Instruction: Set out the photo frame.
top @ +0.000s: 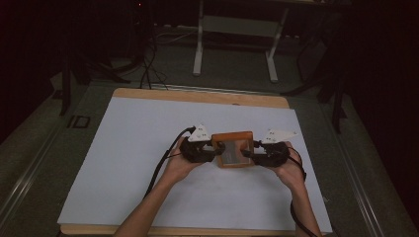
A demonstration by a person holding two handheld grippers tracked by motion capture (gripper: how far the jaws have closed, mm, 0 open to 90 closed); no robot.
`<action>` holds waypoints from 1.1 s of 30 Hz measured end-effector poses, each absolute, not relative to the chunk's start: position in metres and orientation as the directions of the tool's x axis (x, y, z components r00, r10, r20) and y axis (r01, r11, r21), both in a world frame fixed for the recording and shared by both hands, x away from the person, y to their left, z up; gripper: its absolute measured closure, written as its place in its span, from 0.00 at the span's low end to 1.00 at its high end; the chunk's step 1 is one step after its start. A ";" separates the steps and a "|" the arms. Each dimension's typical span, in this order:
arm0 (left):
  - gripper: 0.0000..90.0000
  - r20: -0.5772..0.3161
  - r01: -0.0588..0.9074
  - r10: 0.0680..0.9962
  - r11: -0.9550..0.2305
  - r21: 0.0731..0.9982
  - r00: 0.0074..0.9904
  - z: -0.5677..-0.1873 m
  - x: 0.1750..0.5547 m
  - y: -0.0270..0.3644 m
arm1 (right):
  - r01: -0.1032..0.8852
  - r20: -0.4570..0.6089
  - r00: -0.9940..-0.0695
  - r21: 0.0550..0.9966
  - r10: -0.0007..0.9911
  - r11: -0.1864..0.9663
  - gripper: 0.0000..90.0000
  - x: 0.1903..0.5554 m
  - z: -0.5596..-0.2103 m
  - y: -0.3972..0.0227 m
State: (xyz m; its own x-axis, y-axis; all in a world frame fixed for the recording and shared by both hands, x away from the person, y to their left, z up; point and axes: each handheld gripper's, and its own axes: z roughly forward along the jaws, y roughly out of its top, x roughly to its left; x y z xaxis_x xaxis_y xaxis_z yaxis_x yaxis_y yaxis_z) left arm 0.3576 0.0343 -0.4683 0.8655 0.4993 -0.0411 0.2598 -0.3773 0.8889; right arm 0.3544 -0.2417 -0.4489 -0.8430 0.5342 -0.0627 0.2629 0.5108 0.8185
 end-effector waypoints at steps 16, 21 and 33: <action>0.65 -0.115 0.305 0.496 -0.320 0.897 0.860 -0.467 0.363 0.036 | 0.310 0.024 -0.844 0.837 0.536 0.450 0.62 0.360 -0.453 -0.249; 0.65 -0.126 0.312 0.501 -0.307 0.899 0.856 -0.463 0.362 0.042 | 0.318 0.042 -0.845 0.841 0.534 0.437 0.62 0.360 -0.454 -0.244; 0.65 -0.144 0.331 0.523 -0.285 0.899 0.840 -0.455 0.357 0.068 | 0.337 0.100 -0.855 0.854 0.509 0.397 0.63 0.362 -0.457 -0.221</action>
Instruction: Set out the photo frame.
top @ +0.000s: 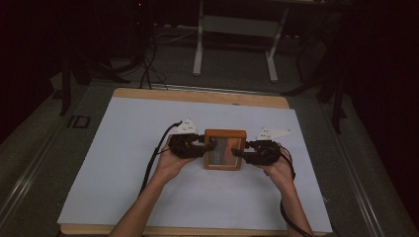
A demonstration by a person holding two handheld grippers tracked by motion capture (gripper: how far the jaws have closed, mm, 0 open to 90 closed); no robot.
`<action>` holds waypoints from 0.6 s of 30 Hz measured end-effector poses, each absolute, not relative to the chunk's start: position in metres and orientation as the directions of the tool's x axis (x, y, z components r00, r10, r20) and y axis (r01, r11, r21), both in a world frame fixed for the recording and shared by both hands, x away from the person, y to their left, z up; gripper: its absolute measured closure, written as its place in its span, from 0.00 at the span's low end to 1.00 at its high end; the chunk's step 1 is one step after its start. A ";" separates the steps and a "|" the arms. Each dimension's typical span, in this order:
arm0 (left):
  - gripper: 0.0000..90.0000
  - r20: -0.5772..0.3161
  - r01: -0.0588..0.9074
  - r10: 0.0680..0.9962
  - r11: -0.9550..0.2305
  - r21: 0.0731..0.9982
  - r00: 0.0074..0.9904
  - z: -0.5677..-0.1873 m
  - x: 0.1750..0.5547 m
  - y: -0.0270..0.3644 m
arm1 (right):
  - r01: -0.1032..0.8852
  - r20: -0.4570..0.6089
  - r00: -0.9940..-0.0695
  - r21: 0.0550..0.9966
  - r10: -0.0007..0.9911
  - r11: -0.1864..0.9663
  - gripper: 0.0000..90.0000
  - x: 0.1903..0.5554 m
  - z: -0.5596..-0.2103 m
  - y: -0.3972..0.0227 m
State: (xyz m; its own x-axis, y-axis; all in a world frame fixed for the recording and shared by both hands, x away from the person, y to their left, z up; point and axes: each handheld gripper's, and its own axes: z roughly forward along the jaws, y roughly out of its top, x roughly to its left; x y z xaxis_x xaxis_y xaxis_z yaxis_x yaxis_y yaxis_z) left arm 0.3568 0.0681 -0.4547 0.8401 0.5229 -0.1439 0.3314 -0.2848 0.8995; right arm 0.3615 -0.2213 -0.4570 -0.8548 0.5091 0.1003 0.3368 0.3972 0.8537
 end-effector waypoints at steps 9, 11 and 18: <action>0.65 -0.156 0.347 0.539 -0.274 0.897 0.828 -0.451 0.351 0.083 | 0.338 0.112 -0.862 0.854 0.494 0.396 0.63 0.360 -0.455 -0.207; 0.65 -0.160 0.353 0.542 -0.273 0.895 0.825 -0.450 0.349 0.085 | 0.341 0.120 -0.863 0.855 0.491 0.390 0.64 0.360 -0.455 -0.205; 0.65 -0.170 0.361 0.541 -0.269 0.893 0.823 -0.446 0.345 0.096 | 0.346 0.138 -0.868 0.856 0.476 0.384 0.64 0.357 -0.454 -0.196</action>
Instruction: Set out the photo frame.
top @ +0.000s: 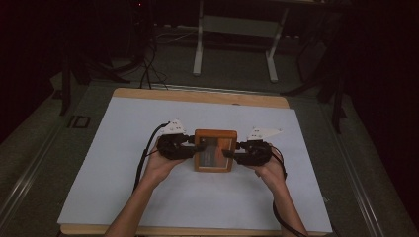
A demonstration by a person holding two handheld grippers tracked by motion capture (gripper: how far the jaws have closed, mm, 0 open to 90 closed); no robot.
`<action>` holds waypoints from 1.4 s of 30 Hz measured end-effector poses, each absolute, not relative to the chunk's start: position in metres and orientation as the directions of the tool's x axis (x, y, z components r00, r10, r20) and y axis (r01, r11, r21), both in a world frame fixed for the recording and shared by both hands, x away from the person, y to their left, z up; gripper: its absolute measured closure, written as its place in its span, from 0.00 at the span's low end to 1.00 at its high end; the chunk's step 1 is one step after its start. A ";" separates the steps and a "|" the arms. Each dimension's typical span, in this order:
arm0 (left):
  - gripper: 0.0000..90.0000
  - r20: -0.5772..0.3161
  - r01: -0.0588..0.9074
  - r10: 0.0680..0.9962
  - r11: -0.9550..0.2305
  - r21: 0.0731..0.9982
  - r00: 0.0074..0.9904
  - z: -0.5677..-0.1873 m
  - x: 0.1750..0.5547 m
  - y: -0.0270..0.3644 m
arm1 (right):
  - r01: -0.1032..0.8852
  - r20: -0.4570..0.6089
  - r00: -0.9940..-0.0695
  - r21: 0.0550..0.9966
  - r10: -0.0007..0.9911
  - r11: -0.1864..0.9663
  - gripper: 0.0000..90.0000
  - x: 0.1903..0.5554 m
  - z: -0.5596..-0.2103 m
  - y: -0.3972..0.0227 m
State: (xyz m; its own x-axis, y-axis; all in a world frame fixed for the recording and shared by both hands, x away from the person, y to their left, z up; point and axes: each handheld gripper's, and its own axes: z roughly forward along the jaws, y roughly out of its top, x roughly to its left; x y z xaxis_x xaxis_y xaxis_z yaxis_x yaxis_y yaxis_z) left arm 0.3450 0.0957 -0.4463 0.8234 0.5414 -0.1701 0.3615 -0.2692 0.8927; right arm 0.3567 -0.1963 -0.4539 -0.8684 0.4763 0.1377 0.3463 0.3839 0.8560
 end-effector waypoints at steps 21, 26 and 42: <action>0.65 -0.194 0.387 0.542 -0.269 0.882 0.818 -0.440 0.332 0.114 | 0.348 0.151 -0.879 0.851 0.452 0.394 0.66 0.346 -0.449 -0.180; 0.65 -0.225 0.399 0.533 -0.236 0.886 0.816 -0.444 0.331 0.121 | 0.352 0.160 -0.882 0.850 0.444 0.391 0.66 0.344 -0.449 -0.176; 0.65 -0.230 0.418 0.545 -0.250 0.873 0.806 -0.451 0.329 0.128 | 0.389 0.208 -0.876 0.837 0.435 0.384 0.67 0.344 -0.464 -0.168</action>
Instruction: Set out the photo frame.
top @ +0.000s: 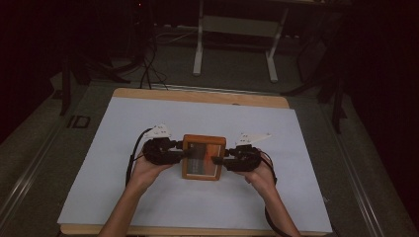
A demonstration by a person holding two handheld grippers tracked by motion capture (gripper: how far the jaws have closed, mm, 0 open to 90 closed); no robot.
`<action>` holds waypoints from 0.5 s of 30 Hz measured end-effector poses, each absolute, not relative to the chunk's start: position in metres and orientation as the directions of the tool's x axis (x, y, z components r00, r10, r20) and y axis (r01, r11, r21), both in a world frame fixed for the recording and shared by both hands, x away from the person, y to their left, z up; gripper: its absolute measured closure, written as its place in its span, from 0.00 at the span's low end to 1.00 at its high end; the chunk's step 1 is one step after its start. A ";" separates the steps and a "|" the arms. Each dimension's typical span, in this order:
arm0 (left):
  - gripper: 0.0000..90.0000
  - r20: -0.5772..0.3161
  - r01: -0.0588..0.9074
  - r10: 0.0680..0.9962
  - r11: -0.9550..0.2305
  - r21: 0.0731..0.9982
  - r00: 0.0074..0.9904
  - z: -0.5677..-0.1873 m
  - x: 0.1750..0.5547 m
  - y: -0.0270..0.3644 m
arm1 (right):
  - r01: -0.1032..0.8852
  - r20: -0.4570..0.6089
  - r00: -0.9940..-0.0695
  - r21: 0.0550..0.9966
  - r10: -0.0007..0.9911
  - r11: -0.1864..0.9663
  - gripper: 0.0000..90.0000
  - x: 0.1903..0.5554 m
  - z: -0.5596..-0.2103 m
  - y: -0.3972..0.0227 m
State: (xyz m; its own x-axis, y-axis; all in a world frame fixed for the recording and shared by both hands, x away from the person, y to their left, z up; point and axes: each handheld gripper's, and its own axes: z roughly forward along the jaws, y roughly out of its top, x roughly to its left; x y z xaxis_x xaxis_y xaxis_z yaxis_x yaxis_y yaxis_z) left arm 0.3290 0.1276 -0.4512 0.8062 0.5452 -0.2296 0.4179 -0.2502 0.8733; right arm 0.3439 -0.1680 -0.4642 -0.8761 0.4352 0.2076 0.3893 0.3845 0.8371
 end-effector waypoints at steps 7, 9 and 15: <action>0.65 -0.260 0.438 0.542 -0.227 0.870 0.799 -0.457 0.327 0.135 | 0.390 0.212 -0.880 0.833 0.425 0.392 0.67 0.343 -0.468 -0.162; 0.65 -0.260 0.437 0.542 -0.228 0.870 0.799 -0.457 0.327 0.135 | 0.392 0.214 -0.879 0.833 0.425 0.391 0.67 0.343 -0.468 -0.162; 0.65 -0.256 0.435 0.540 -0.233 0.870 0.802 -0.458 0.327 0.136 | 0.393 0.215 -0.878 0.834 0.427 0.387 0.67 0.342 -0.469 -0.161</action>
State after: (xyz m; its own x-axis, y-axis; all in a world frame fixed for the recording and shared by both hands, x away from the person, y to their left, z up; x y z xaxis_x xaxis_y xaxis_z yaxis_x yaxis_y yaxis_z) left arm 0.3265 0.1357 -0.4576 0.8018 0.5401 -0.2558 0.4345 -0.2330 0.8700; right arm 0.3420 -0.1614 -0.4691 -0.8783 0.4270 0.2151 0.3926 0.3871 0.8343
